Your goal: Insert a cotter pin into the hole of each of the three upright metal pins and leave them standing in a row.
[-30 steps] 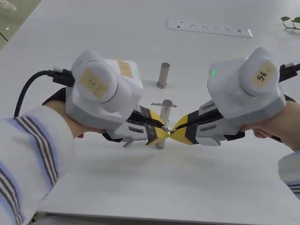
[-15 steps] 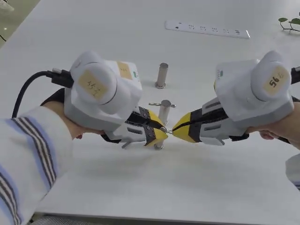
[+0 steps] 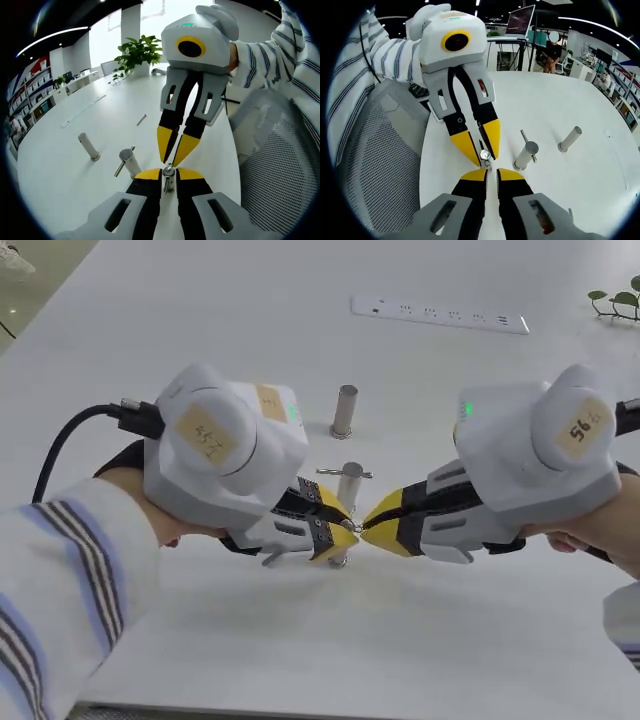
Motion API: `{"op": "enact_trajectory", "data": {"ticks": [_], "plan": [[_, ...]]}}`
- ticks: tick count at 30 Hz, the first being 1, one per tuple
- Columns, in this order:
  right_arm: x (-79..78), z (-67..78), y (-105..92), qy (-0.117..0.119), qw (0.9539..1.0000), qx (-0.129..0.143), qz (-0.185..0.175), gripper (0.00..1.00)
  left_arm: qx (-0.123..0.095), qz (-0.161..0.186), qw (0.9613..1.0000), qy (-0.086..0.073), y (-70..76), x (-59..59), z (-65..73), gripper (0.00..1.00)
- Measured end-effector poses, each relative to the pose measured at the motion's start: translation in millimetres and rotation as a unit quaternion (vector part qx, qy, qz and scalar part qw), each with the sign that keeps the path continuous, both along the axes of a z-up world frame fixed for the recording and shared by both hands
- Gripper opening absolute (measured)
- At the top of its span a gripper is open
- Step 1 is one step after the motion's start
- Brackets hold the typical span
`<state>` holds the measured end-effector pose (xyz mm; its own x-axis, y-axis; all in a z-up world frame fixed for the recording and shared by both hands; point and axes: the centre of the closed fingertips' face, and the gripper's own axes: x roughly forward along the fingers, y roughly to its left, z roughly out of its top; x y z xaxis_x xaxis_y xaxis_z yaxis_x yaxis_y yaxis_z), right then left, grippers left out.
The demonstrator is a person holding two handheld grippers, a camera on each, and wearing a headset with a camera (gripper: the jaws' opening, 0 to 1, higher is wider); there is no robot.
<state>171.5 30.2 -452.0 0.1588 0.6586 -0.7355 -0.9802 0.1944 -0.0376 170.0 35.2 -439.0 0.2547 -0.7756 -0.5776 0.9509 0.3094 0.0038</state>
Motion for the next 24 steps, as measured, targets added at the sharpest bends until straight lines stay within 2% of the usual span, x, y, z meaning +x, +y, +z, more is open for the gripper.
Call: {"op": "enact_trajectory", "data": {"ticks": [1,4,6,8,10,13,15,16,17,19,22,24], "plan": [[-1.1,-0.9,-1.6,0.0,1.0,0.001,-0.001,0.1,0.0,0.001,1.0,-0.004,0.2,0.1,1.1,0.15],[-4.0,-2.7,-2.6,-0.002,0.9999,0.012,-0.007,0.18,0.001,-0.001,1.0,-0.004,2.1,-1.7,2.3,0.3],[-6.4,-3.5,0.3,0.002,0.9994,0.03,-0.016,0.2,-0.006,-0.003,1.0,-0.003,3.0,-4.4,5.4,0.35],[-9.2,-5.3,4.1,0.011,0.9983,0.05,-0.029,0.21,-0.021,-0.005,0.9998,-0.004,2.6,-7.9,11.8,0.35],[-10.5,-7.5,8.3,0.015,0.9968,0.07,-0.036,0.22,-0.036,-0.001,0.9993,0.002,3.3,-11.2,17.5,0.38],[-13.6,-11.2,13.7,0.008,0.9962,0.083,-0.023,0.23,-0.045,-0.001,0.999,0.004,6.0,-17.4,20.9,0.53],[-14.1,-15.5,15.9,0.005,0.9965,0.081,-0.023,0.25,-0.046,-0.001,0.9989,0.004,9.0,-22.0,21.0,0.66],[-14.1,-17.0,16.5,0.007,0.9965,0.08,-0.022,0.27,-0.051,0.001,0.9987,0.007,9.9,-23.4,21.6,0.69],[-14.4,-18.6,18.0,0.009,0.9964,0.081,-0.022,0.29,-0.07,0.009,0.9973,0.023,9.9,-26.8,23.4,0.73],[-13.5,-19.7,19.3,0.008,0.9962,0.084,-0.024,0.29,-0.088,0.023,0.9955,0.029,12.8,-26.7,25.4,0.76],[-10.0,-20.7,23.1,0.014,0.9943,0.099,-0.037,0.27,-0.094,0.035,0.9947,0.025,17.4,-26.3,25.7,0.85],[-8.5,-22.0,25.0,0.019,0.9932,0.107,-0.043,0.27,-0.094,0.052,0.9938,0.029,21.6,-24.7,24.1,0.91]]}}
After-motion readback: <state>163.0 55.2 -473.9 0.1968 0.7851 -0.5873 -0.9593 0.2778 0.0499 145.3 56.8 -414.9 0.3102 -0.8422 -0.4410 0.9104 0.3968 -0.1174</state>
